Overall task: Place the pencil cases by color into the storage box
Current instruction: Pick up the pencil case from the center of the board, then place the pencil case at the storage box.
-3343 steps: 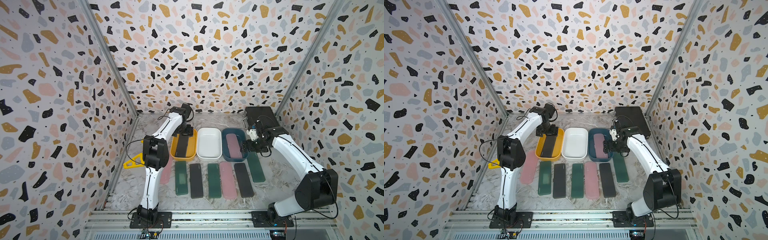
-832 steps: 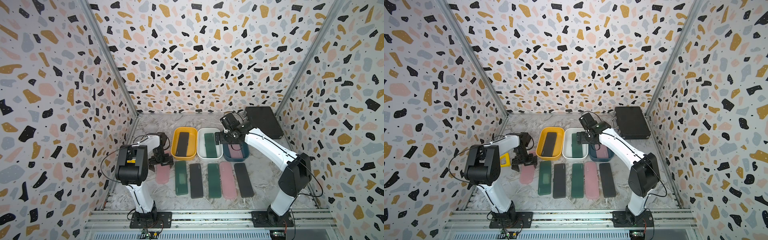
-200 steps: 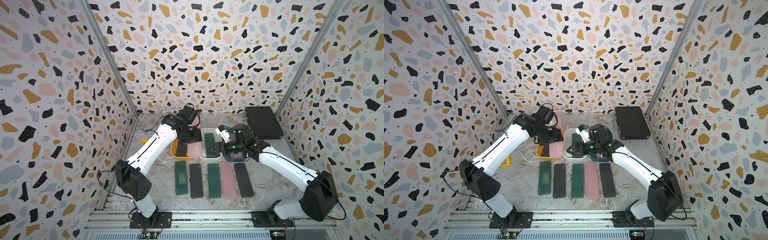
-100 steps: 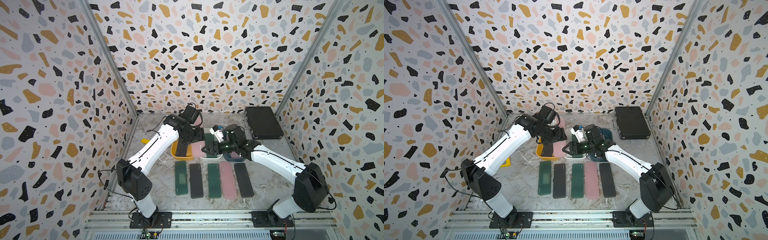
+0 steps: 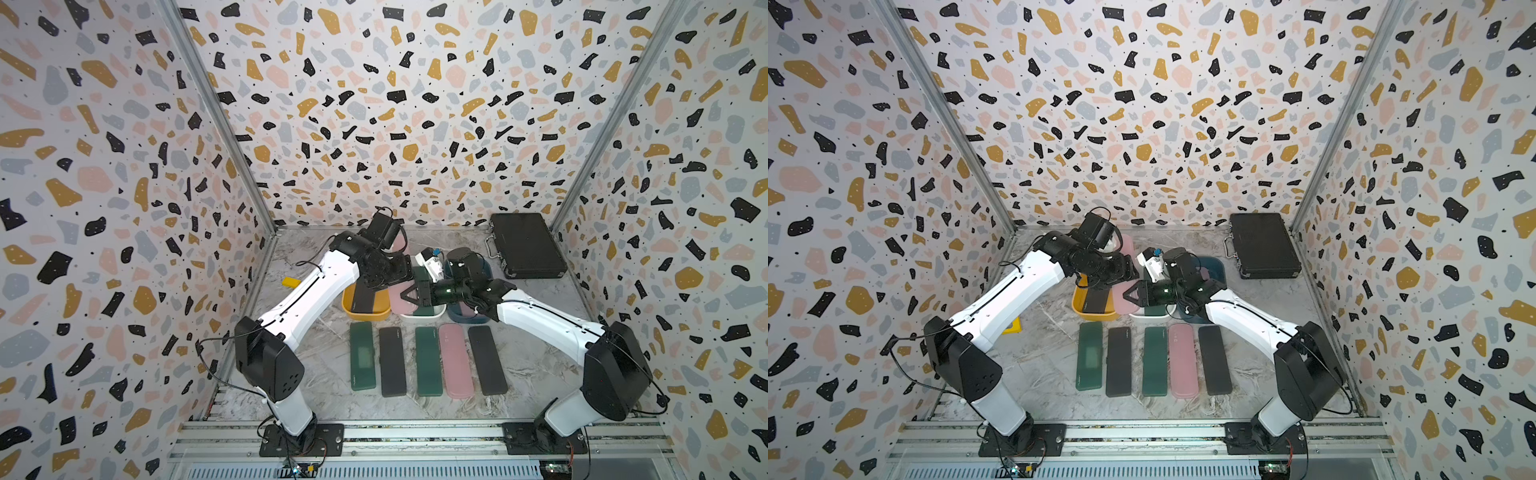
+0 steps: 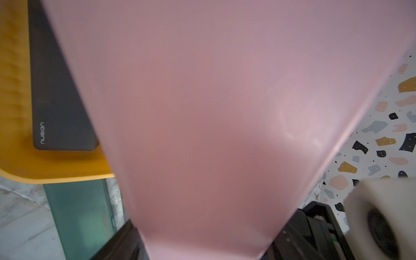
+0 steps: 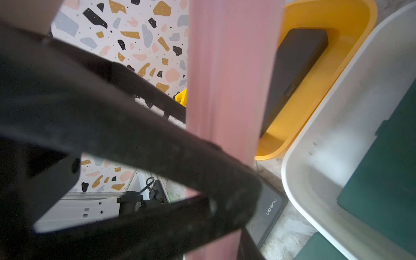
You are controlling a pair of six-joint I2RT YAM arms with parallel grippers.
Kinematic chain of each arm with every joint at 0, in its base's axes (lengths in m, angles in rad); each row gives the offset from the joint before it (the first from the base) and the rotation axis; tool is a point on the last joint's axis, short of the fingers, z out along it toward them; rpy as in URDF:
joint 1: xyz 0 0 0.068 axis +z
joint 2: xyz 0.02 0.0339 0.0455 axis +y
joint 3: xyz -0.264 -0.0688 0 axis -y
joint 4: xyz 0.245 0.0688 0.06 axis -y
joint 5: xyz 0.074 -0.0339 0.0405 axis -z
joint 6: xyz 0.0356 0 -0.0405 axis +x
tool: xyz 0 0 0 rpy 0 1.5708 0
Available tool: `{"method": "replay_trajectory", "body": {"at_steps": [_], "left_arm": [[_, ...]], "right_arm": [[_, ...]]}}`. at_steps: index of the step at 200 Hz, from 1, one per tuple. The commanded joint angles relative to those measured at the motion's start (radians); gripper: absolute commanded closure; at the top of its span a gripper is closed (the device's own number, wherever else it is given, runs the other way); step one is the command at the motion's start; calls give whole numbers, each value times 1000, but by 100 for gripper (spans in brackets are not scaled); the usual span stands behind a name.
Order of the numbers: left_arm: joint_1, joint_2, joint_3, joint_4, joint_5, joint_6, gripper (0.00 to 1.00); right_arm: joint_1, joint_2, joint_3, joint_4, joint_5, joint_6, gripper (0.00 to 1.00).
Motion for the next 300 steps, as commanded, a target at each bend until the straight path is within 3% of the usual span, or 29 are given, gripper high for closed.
{"method": "replay_trajectory", "body": {"at_steps": [1, 35, 108, 161, 206, 300], "left_arm": [[-6, -35, -16, 45, 8, -14, 31], [-6, -41, -30, 57, 7, -17, 29], [-6, -71, -31, 90, 14, 24, 0], [-6, -99, -29, 100, -36, 76, 0], [-6, -164, -78, 102, -155, 113, 0], [-6, -309, -176, 64, -196, 172, 0]], "right_arm": [[5, -5, 37, 36, -1, 2, 72], [6, -5, 38, 33, -1, 2, 76], [6, -5, 57, -35, 16, -18, 79], [5, -12, 72, -121, 50, -72, 78], [-21, -33, 103, -259, 100, -156, 78], [-294, -90, 96, -511, 79, -280, 77]]}}
